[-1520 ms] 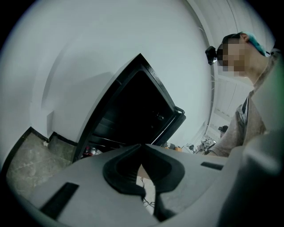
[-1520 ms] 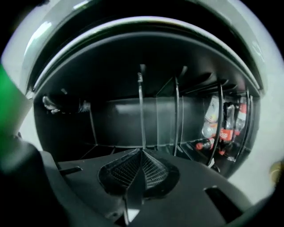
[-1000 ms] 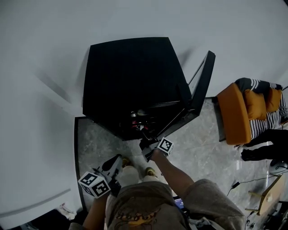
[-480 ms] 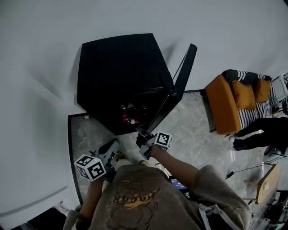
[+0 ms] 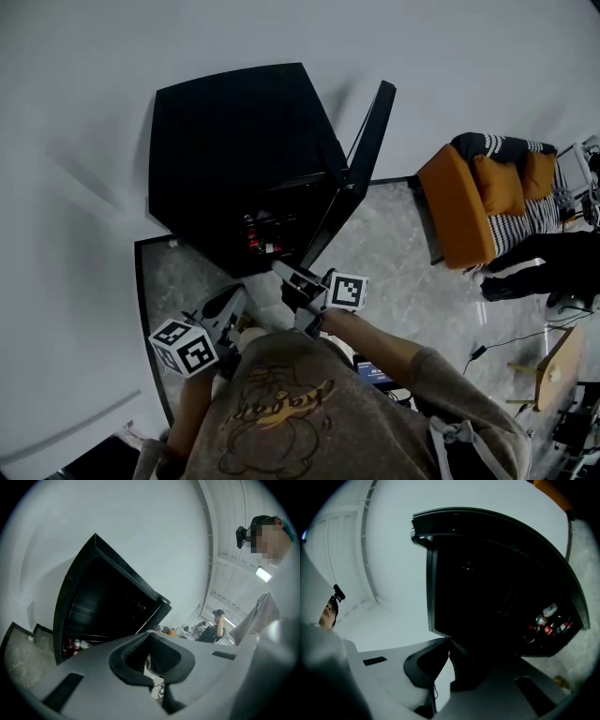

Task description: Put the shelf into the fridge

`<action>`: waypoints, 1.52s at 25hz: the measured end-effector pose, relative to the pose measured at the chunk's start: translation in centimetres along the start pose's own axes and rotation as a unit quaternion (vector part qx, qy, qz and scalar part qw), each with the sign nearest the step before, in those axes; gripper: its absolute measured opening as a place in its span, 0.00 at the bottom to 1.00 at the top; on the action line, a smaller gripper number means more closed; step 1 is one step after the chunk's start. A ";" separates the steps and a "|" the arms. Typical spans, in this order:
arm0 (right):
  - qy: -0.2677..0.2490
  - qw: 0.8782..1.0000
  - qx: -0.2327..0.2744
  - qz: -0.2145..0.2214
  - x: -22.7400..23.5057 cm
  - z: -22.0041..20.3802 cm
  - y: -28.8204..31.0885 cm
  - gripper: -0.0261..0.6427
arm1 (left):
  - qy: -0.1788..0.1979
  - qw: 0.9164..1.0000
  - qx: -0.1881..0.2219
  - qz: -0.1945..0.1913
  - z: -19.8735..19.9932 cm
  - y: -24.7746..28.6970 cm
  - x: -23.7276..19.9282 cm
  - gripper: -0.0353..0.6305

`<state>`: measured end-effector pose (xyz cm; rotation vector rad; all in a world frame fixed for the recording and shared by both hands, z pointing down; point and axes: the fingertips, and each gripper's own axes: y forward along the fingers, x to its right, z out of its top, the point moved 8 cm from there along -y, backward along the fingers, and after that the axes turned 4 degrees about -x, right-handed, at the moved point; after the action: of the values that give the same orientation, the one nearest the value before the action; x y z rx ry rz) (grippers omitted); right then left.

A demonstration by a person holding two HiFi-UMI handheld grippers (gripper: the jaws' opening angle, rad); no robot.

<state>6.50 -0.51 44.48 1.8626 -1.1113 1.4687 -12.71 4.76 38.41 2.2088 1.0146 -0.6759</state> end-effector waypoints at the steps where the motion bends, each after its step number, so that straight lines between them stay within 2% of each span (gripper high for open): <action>1: -0.026 1.000 -0.016 -0.006 -0.7 -0.1 -0.2 0.07 | 0.002 1.000 0.000 -0.003 0.2 0.0 0.2 0.05; 4: -0.114 0.992 -0.058 -0.018 -2.7 -0.3 -0.8 0.07 | 0.012 1.000 -0.003 -0.008 0.8 -0.1 0.8 0.05; 8: -0.205 0.975 -0.090 0.006 -5.3 -0.7 -1.1 0.07 | 0.032 0.999 -0.010 -0.010 1.4 0.1 1.2 0.05; 11: -0.281 0.952 -0.118 0.014 -7.2 -1.2 -1.0 0.07 | 0.046 0.999 -0.013 -0.016 1.8 0.4 1.6 0.05; 17: -0.389 0.910 -0.139 0.031 -9.1 -2.2 -0.6 0.07 | 0.068 0.997 -0.003 -0.033 2.2 0.4 2.0 0.05; 19: -0.406 0.902 -0.143 0.038 -9.2 -2.4 -0.4 0.07 | 0.071 0.997 0.000 -0.035 2.3 0.3 1.9 0.05; 26: -0.413 0.899 -0.145 0.025 -8.1 -2.6 -0.5 0.07 | 0.078 0.996 -0.002 -0.037 2.0 -0.2 1.7 0.05; 34: -0.435 0.882 -0.176 0.030 -8.5 -2.9 -0.3 0.07 | 0.082 0.996 0.005 -0.025 1.7 -1.2 1.4 0.05; 38: -0.439 0.877 -0.192 0.019 -7.9 -3.0 -1.0 0.07 | 0.076 0.997 0.005 -0.022 0.9 -1.4 1.3 0.05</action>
<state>5.12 4.67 37.85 2.2273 -1.6785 0.2825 -13.27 5.48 36.54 2.2803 1.1416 -0.5403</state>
